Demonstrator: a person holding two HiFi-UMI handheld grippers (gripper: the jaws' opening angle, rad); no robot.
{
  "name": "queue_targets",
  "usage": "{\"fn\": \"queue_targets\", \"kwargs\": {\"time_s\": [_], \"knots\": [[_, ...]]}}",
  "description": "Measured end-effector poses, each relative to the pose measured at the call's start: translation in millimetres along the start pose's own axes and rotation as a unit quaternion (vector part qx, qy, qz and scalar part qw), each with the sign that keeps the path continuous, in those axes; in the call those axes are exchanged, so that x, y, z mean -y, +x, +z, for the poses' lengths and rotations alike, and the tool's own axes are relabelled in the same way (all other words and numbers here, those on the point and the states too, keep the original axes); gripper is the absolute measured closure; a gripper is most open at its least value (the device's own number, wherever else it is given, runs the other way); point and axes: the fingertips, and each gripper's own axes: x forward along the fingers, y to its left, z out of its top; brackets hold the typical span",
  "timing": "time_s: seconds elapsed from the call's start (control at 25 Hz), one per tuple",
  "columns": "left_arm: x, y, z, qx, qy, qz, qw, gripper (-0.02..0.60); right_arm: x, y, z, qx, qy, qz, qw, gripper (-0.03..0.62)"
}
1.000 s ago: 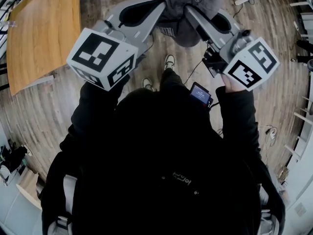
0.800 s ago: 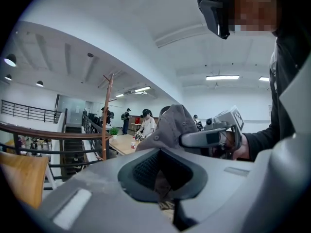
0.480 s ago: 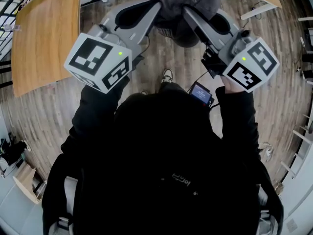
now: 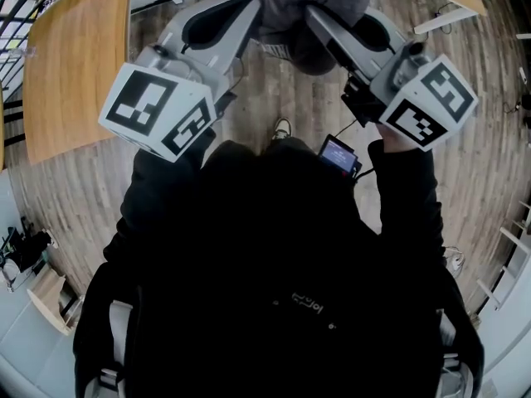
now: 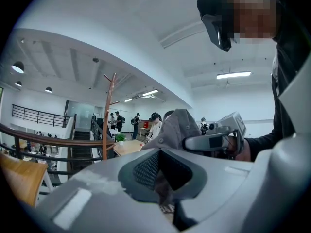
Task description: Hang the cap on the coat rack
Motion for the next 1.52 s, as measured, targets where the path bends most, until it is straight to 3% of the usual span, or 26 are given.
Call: {"fn": "queue_targets", "kwargs": {"time_s": [0.52,0.92,1.16,1.52], "knots": [[-7,0,-13,0.001,-0.013,-0.013,0.9998,0.58,1,-2,-3,-0.002,-0.005,-0.011,1.0,0.577],[-7,19,-14,0.021,-0.005,-0.058,0.9981,0.58,9,-9,-9,-0.005,-0.017,-0.048,0.999,0.577],[-5,31,-35,-0.003,-0.009,-0.075,0.9971,0.58,19,-17,-19,-0.003,-0.012,-0.066,0.998,0.577],[0,50,-26,0.018,0.023,-0.111,0.9934,0.58,22,-23,-17,0.017,-0.04,-0.086,0.995,0.577]]}}
